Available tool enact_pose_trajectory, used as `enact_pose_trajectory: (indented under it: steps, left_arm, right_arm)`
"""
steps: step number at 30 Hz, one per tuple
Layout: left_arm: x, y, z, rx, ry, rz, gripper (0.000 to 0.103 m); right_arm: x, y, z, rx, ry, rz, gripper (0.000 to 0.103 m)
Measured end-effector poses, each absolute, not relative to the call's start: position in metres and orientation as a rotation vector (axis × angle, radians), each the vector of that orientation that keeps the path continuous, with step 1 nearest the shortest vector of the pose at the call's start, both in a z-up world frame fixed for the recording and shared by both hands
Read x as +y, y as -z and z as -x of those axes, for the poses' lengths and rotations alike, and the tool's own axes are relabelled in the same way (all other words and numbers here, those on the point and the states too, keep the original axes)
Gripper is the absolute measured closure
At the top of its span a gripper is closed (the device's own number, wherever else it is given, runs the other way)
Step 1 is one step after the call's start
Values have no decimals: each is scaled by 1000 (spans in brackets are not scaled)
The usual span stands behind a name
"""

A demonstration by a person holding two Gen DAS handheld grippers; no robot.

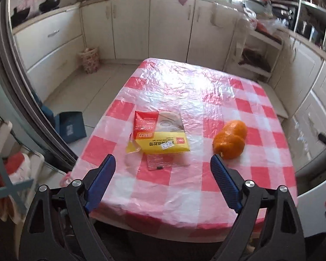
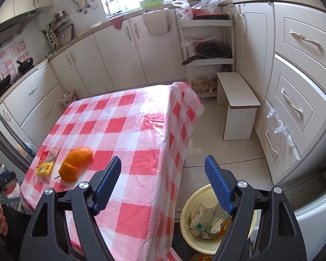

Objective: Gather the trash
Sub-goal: 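Bring both open tools back over the table toward the large orange peel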

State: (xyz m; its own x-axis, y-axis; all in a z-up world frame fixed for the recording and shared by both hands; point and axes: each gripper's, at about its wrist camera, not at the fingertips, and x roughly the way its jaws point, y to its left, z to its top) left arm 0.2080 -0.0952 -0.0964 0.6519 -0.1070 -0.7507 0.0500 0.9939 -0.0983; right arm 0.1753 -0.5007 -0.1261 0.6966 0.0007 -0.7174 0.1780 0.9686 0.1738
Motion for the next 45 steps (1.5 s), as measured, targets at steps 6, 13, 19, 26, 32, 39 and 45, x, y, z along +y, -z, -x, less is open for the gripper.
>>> enact_pose_trajectory:
  steps: [6,13,19,26,32,39,45]
  left_arm:
    - [-109,99,-199,817,101,-29,14]
    - [-113,96,-193,804,113,-61,14]
    - [-102,96,-196,817,103,-14,14]
    - [-96,101,-198,844,98,-4,14]
    - [-95,113,-205,888,121,-26,14]
    - [-84,140,-233,984,122,-22,14]
    - [-66,140,-238,959,69,-16,14]
  right_arm:
    - [-481,136,-177,834,92,-183,26]
    - [-473,136,-178,832,73,-170,26]
    - [-468,139,-181,839,65,-168,26]
    - [-454,140,-186,840,40,-157,26]
    - [-426,140,-198,847,-14,-151,26]
    - [-381,156,-222,923,-111,-166,26]
    - [-343,161,-239,935,-130,-94,25]
